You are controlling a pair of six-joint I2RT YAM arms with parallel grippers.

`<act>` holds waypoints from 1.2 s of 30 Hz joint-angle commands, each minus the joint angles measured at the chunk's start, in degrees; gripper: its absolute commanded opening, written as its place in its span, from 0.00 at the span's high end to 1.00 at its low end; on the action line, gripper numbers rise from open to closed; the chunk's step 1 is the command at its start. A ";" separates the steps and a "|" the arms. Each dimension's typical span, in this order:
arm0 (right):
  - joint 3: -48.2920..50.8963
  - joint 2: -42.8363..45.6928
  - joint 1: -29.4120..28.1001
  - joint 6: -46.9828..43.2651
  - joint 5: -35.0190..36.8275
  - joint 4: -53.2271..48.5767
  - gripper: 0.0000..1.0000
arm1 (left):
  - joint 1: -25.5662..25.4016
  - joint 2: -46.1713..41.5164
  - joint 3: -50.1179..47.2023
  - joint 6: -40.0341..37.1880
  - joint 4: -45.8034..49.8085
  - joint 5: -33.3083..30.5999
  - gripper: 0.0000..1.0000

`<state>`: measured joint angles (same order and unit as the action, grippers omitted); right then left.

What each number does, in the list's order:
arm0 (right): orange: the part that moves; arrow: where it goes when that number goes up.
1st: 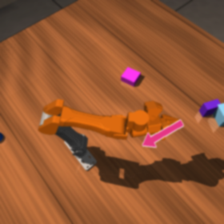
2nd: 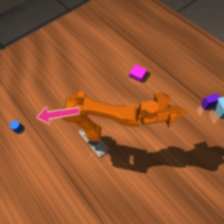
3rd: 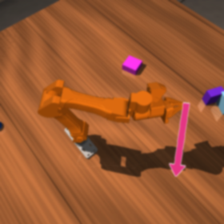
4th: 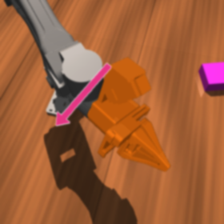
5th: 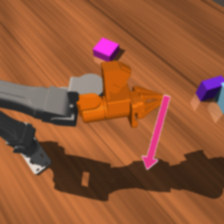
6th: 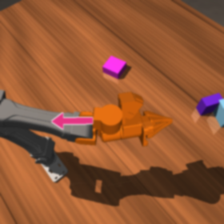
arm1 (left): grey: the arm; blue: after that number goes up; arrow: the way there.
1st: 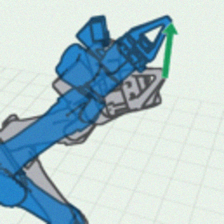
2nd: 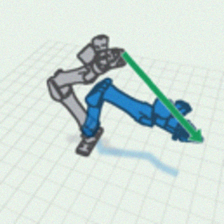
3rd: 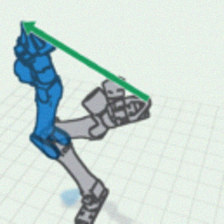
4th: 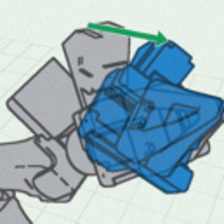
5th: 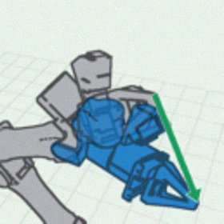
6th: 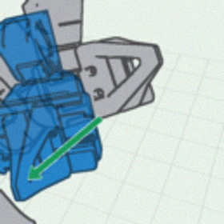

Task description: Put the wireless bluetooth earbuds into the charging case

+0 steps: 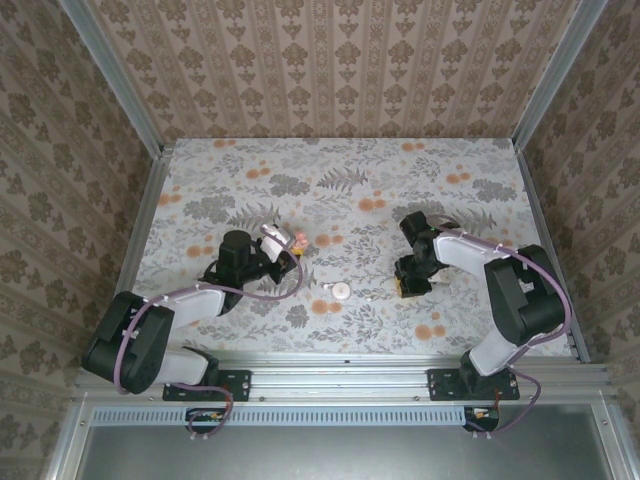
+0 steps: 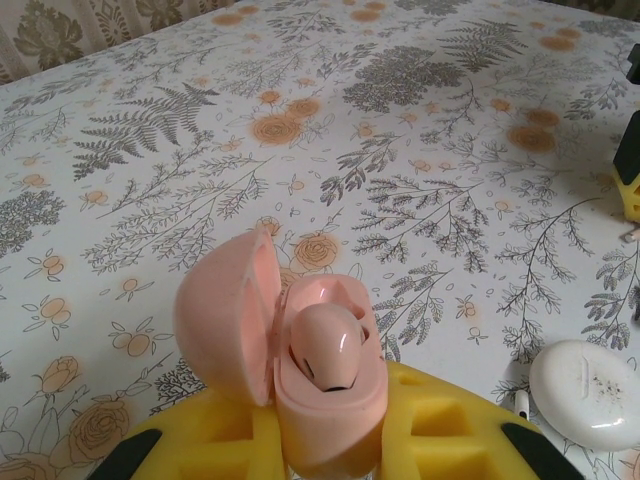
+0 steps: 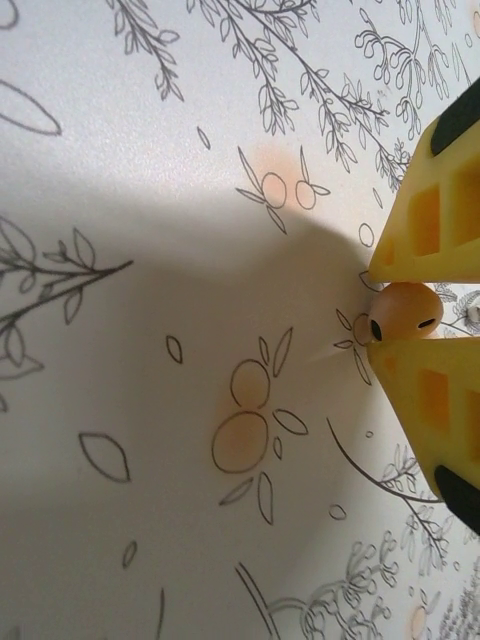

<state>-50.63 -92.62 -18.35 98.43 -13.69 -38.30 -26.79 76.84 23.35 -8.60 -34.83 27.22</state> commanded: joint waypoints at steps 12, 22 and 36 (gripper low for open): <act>-4.97 3.40 -0.09 -19.62 7.84 3.30 0.84 | -0.47 1.45 1.08 2.02 -3.90 1.56 0.88; -6.06 5.53 -2.80 -32.63 13.80 11.65 0.84 | -1.05 4.49 0.82 3.88 -5.93 2.00 0.88; -7.21 5.34 -10.61 -44.49 17.28 29.37 0.84 | -0.99 9.15 1.19 6.75 -10.42 6.74 0.88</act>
<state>-56.18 -87.66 -27.66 58.70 1.87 -15.18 -27.73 85.60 23.90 -3.81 -41.47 31.00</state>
